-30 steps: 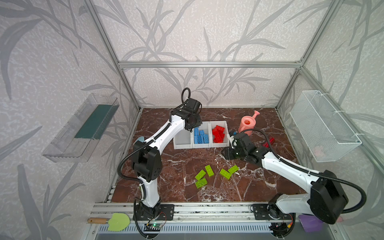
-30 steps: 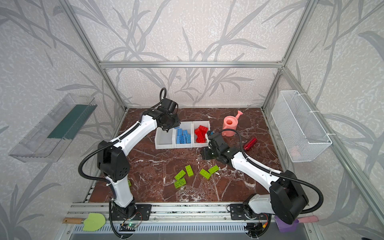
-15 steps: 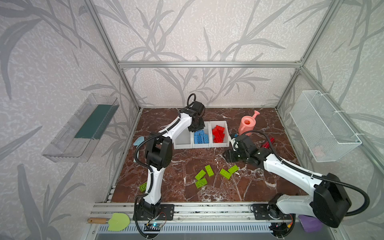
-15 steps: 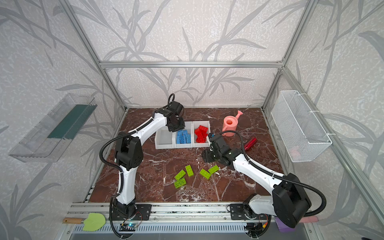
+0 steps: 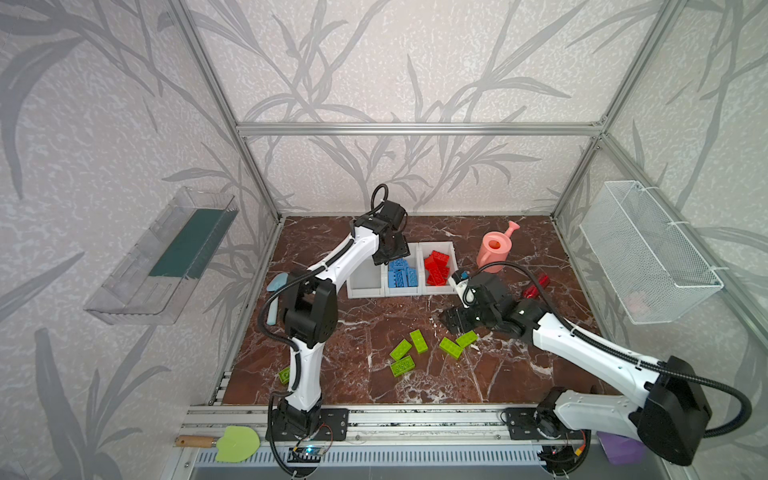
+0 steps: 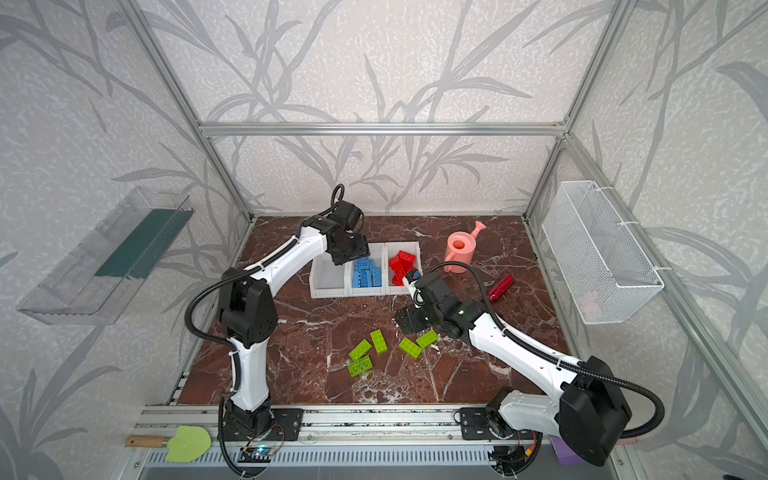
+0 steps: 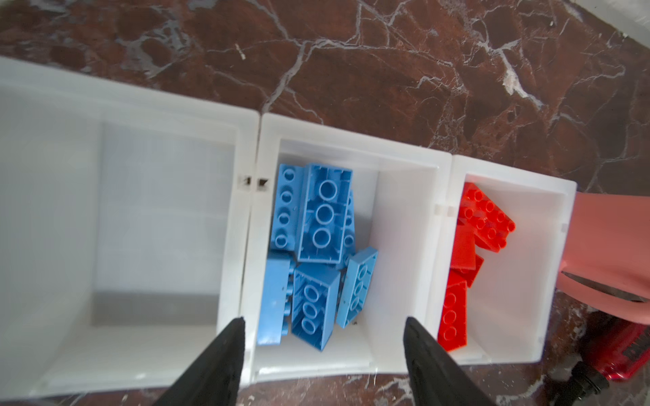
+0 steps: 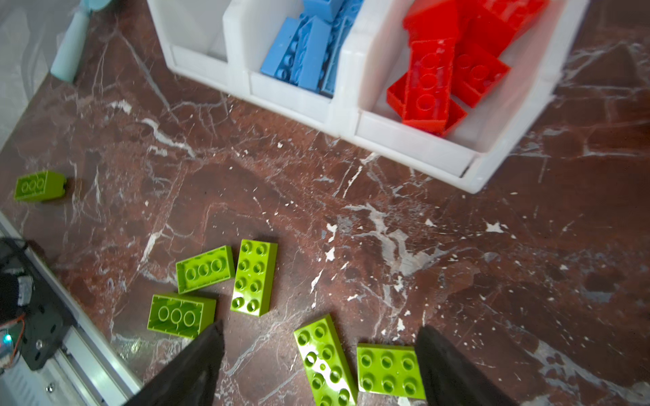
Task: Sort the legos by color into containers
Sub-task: 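Grasp a lime-green brick with the right gripper while left withdraws, then carry the green brick with right gripper and drop it into the empty end compartment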
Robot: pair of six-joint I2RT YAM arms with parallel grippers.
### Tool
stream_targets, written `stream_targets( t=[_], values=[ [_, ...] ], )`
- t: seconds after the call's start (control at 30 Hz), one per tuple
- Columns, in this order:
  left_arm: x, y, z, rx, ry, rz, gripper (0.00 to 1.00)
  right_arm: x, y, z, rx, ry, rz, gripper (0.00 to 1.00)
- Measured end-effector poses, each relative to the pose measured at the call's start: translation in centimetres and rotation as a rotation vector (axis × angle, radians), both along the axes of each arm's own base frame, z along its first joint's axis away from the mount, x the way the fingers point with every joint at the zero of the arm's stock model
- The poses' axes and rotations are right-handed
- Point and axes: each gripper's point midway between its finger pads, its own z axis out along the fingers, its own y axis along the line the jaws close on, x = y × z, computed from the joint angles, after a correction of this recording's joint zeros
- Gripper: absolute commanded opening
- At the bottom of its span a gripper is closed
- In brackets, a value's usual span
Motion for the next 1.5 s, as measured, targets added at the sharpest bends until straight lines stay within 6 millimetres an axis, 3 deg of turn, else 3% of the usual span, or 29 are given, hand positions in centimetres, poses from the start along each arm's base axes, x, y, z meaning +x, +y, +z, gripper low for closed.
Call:
stream_targets(
  t=[0.2, 0.33, 0.47, 0.7, 0.93, 1.1, 1.5],
  values=[
    [-4.9, 3.5, 7.5, -0.016, -0.171, 0.026, 0.9, -1.6, 4.4, -1.2, -0.076, 0.018, 0.144, 0.93],
    [-8.7, 6.3, 10.0, -0.015, -0.261, 0.052, 0.96, -3.0, 7.2, -3.1, -0.144, 0.052, 0.23, 0.93],
    [-12.3, 9.1, 9.6, 0.018, -0.299, 0.083, 0.98, -3.4, 9.1, -5.1, -0.207, 0.098, 0.251, 0.91],
    [-16.3, 12.3, 9.8, 0.06, -0.374, 0.104, 0.99, -2.7, 8.4, -7.0, -0.253, 0.136, 0.138, 0.78],
    [-18.1, 13.7, 9.5, 0.099, -0.4, 0.092, 0.99, -2.7, 8.2, -8.9, -0.295, 0.16, 0.071, 0.69],
    [-19.0, 14.5, 9.1, 0.128, -0.413, 0.076, 0.99, -3.9, 8.5, -10.7, -0.337, 0.178, 0.055, 0.58],
    [-20.0, 15.2, 8.3, 0.149, -0.422, 0.063, 0.99, -4.5, 8.1, -12.0, -0.393, 0.194, 0.007, 0.31]
  ],
)
